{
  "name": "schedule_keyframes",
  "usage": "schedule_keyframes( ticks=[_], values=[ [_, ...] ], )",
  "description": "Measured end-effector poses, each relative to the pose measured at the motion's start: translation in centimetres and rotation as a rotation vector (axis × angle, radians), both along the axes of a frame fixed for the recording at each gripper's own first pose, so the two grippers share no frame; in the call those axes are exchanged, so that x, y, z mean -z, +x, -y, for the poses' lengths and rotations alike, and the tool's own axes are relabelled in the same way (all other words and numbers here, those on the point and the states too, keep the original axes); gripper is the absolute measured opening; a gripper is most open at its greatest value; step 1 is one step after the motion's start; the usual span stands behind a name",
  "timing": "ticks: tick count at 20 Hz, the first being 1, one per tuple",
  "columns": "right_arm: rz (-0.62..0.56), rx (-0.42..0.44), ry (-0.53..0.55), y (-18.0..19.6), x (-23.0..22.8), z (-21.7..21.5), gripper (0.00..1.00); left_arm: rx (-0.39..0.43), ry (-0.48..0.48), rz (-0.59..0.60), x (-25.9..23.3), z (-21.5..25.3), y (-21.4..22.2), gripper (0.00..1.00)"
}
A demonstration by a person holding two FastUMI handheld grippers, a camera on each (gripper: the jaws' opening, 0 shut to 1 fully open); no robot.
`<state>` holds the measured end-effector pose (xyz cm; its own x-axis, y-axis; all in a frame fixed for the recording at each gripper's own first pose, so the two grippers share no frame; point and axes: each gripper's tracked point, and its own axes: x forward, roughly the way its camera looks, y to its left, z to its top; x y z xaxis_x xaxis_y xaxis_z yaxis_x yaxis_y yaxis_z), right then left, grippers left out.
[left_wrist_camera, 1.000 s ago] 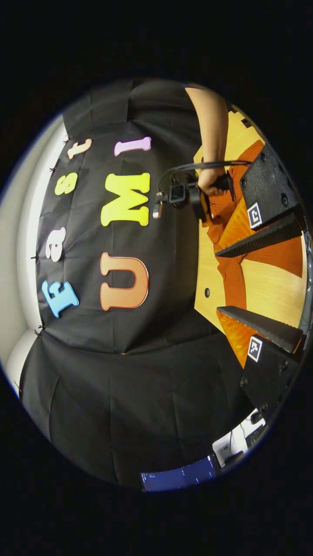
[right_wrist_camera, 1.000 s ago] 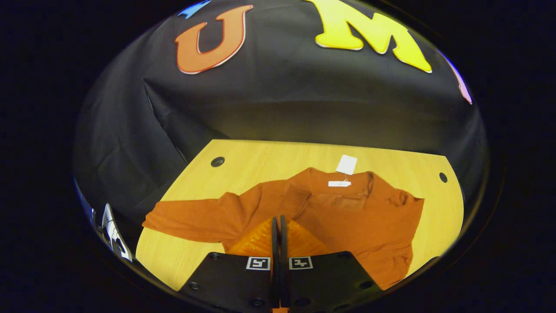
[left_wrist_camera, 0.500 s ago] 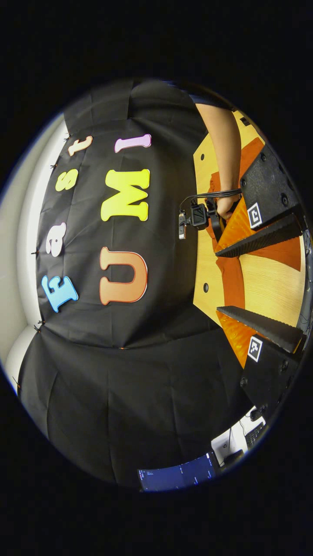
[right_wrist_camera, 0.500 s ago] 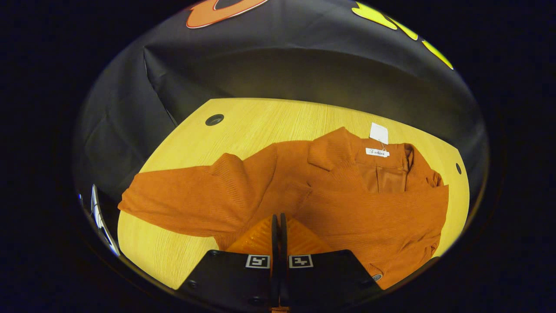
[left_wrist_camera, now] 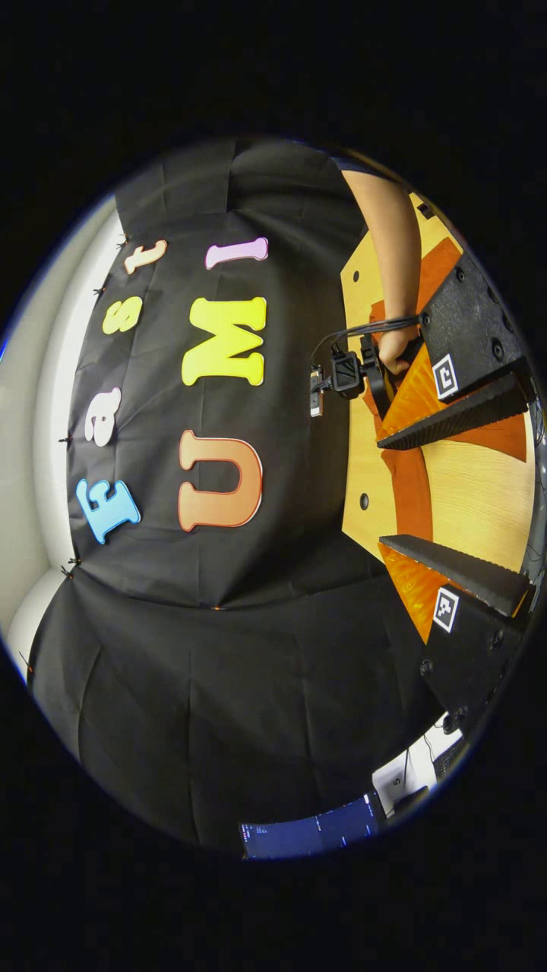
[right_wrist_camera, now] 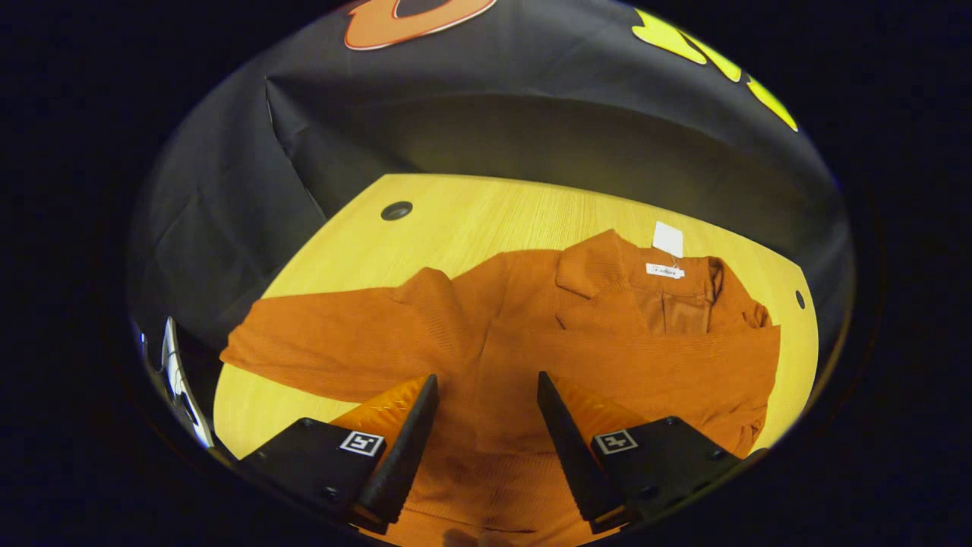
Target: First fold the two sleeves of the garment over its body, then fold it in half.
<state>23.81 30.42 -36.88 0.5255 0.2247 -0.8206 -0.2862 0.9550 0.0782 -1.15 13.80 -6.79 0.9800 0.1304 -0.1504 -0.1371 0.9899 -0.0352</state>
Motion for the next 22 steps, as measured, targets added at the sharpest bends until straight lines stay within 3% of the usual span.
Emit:
schedule_keyframes(
  ticks=[6,10,13,16,22],
  values=[
    [0.267,0.009,0.121,-3.4,-15.5,4.0,0.84,0.029,-0.018,0.037,-1.0,-3.5,2.4,0.75],
    [0.419,-0.024,0.196,-6.0,-24.0,6.5,0.84,-0.051,-0.043,0.024,0.1,-7.8,5.7,0.75],
    [0.515,-0.07,0.245,-8.7,-28.1,7.8,0.84,-0.095,-0.061,-0.029,3.9,-10.8,8.5,0.75],
    [0.594,-0.057,0.291,-10.4,-31.0,10.3,0.84,-0.124,-0.106,-0.114,9.0,-12.8,11.8,0.75],
    [0.643,-0.062,0.273,-12.4,-32.6,13.7,0.8,-0.181,-0.157,-0.316,21.3,-17.6,17.3,0.73]
  ],
)
